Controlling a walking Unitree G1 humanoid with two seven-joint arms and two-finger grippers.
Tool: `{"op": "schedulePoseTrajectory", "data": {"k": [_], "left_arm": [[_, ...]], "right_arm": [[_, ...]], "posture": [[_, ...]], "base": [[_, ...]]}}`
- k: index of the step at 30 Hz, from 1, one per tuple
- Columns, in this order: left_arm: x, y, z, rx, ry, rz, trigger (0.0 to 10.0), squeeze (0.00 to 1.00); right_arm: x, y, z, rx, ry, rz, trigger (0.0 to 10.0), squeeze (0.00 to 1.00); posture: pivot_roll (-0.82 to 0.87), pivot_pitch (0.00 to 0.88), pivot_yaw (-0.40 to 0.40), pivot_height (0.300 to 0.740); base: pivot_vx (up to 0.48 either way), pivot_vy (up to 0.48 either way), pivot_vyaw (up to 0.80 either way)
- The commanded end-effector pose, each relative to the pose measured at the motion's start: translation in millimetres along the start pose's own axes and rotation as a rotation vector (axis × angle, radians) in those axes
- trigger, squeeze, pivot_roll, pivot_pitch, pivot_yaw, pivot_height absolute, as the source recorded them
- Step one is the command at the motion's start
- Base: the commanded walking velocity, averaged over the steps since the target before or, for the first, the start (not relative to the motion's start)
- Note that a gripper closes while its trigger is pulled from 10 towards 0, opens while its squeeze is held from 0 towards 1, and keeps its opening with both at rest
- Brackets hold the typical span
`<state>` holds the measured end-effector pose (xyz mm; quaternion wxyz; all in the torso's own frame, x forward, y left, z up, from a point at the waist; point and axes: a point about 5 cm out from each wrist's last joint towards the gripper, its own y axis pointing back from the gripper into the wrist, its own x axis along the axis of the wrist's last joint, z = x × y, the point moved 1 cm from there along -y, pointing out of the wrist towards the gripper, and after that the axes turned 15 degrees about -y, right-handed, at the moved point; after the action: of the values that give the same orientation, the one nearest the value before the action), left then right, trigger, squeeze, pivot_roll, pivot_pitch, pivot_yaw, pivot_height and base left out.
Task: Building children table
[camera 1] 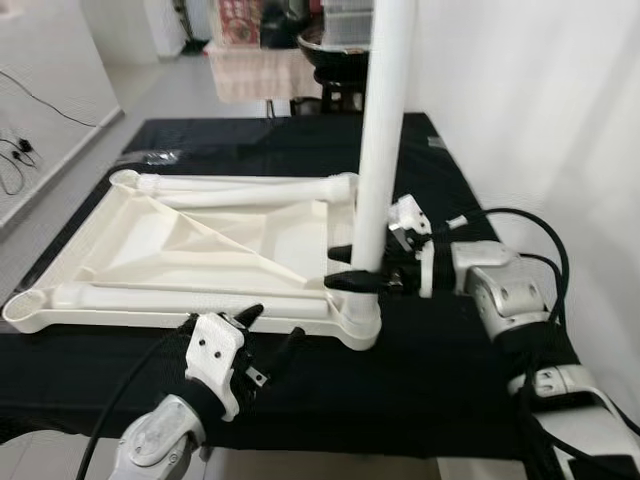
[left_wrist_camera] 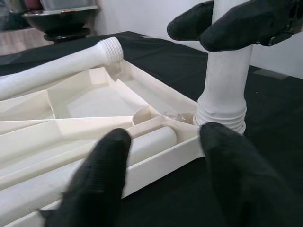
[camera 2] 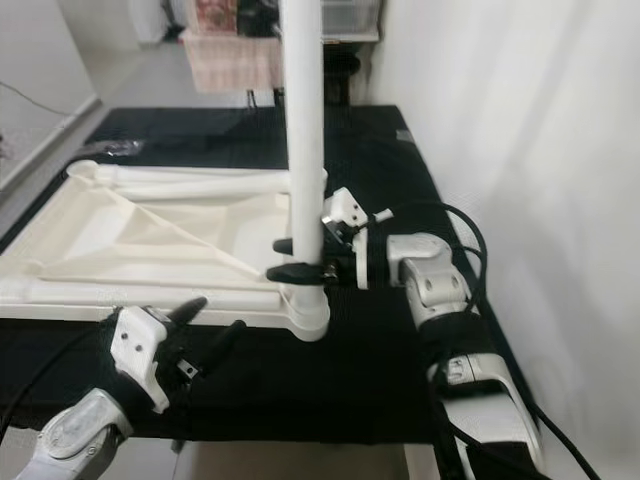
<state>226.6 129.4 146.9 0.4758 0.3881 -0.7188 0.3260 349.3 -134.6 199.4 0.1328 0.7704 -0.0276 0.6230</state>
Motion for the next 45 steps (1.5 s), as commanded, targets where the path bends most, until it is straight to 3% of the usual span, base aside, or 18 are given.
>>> {"op": "schedulePoseTrajectory", "data": {"k": [1, 5, 7, 10, 11, 13, 16, 17, 19, 22, 23, 25, 26, 32, 33, 34, 35, 45], "left_arm": [[-4, 1.6, 2.2, -0.004, 0.009, -0.010, 0.0, 0.00], [-3, 1.7, 1.8, -0.007, 0.012, -0.009, 0.0, 0.00], [-2, 3.7, -1.0, -0.008, 0.017, -0.005, 0.0, 0.00], [-2, 4.7, -2.2, -0.008, 0.018, -0.003, 0.0, 0.00], [-2, 5.5, -4.9, -0.010, 0.023, -0.004, 0.0, 0.00], [-2, 5.5, -4.9, -0.010, 0.023, -0.004, 0.0, 0.00], [-3, 3.3, -8.0, -0.026, 0.036, -0.002, 0.0, 0.00], [-3, 1.0, -8.8, -0.033, 0.038, -0.002, 10.0, 0.00], [-4, -2.2, -9.1, -0.041, 0.038, -0.001, 10.0, 0.00], [-4, -2.9, -9.3, -0.040, 0.038, 0.000, 10.0, 0.00], [-5, -3.0, -10.5, -0.025, 0.038, 0.001, 10.0, 0.00], [-5, -3.0, -11.5, -0.014, 0.038, 0.001, 10.0, 0.00], [-5, -3.6, -12.3, -0.004, 0.038, 0.002, 10.0, 0.00], [-6, -8.8, -11.6, -0.010, 0.049, 0.007, 10.0, 0.00], [-6, -10.7, -11.2, -0.013, 0.052, 0.008, 10.0, 0.00], [-6, -10.7, -11.2, -0.013, 0.052, 0.008, 10.0, 0.00], [-7, -14.0, -10.2, -0.014, 0.058, 0.008, 10.0, 0.00], [-8, -20.0, -8.9, 0.002, 0.068, 0.012, 10.0, 0.00]], "right_arm": [[-10, 1.3, -3.2, 0.008, -0.008, -0.013, 0.0, 0.00], [-19, 5.6, -5.4, -0.039, -0.008, -0.017, 0.0, 0.00], [-53, 3.4, -13.4, -0.302, -0.073, -0.063, 0.0, 0.00], [-66, 2.2, -17.0, -0.429, -0.088, -0.093, 0.0, 0.00], [-73, -20.0, -37.9, -0.614, -0.151, -0.030, 0.0, 0.00], [-73, -20.0, -37.9, -0.614, -0.151, -0.030, 0.0, 0.00], [-68, -40.0, -57.6, -0.810, -0.166, 0.064, 0.0, 0.00], [-63, -40.3, -50.2, -0.867, -0.156, 0.097, 0.0, 0.00], [-58, -35.0, -30.7, -0.918, -0.144, 0.129, 0.0, 0.00], [-57, -34.1, -26.5, -0.926, -0.154, 0.134, 0.0, 0.00], [-54, -34.2, -24.2, -0.912, -0.157, 0.148, 10.0, 0.00], [-52, -34.4, -23.3, -0.901, -0.158, 0.157, 10.0, 0.00], [-48, -32.5, -21.6, -0.890, -0.170, 0.185, 10.0, 1.00], [-23, -26.2, -12.6, -0.727, -0.122, 0.251, 10.0, 1.00], [-16, -25.2, -12.5, -0.637, -0.098, 0.254, 10.0, 0.08], [-16, -25.2, -12.5, -0.637, -0.098, 0.254, 10.0, 0.08], [-8, -20.2, -12.9, -0.451, -0.014, 0.228, 10.0, 0.00], [-12, -13.8, -15.6, -0.141, 0.013, 0.124, 10.0, 0.00]], "posture": [[-0.03, 0.034, 0.007, 0.740], [-0.03, 0.042, 0.008, 0.740], [-0.04, 0.063, 0.004, 0.740], [-0.04, 0.063, 0.004, 0.740], [-0.06, 0.083, 0.018, 0.740], [-0.06, 0.083, 0.018, 0.740], [-0.07, 0.068, 0.046, 0.740], [-0.06, 0.062, 0.034, 0.740], [-0.06, 0.053, 0.031, 0.740], [-0.06, 0.053, 0.031, 0.740], [-0.06, 0.050, 0.030, 0.740], [-0.06, 0.050, 0.030, 0.740], [-0.06, 0.041, 0.025, 0.740], [-0.06, 0.026, 0.019, 0.740], [-0.06, 0.021, 0.015, 0.740], [-0.06, 0.021, 0.015, 0.740], [-0.05, 0.014, 0.007, 0.740], [-0.05, 0.000, -0.010, 0.740]], "base": [[0.000, 0.000, 0.00], [0.000, 0.000, 0.00], [0.000, 0.000, 0.00], [0.000, 0.000, 0.00], [0.000, 0.000, 0.00], [0.000, 0.000, 0.00], [0.000, 0.000, 0.00], [0.000, 0.000, 0.00], [0.000, 0.000, 0.00], [0.000, 0.000, 0.00], [0.000, 0.000, 0.00], [0.000, 0.000, 0.00], [0.000, 0.000, 0.00], [0.000, 0.000, 0.00], [0.000, 0.000, 0.00], [0.000, 0.000, 0.00], [0.000, 0.000, 0.00], [0.000, 0.000, 0.00]]}}
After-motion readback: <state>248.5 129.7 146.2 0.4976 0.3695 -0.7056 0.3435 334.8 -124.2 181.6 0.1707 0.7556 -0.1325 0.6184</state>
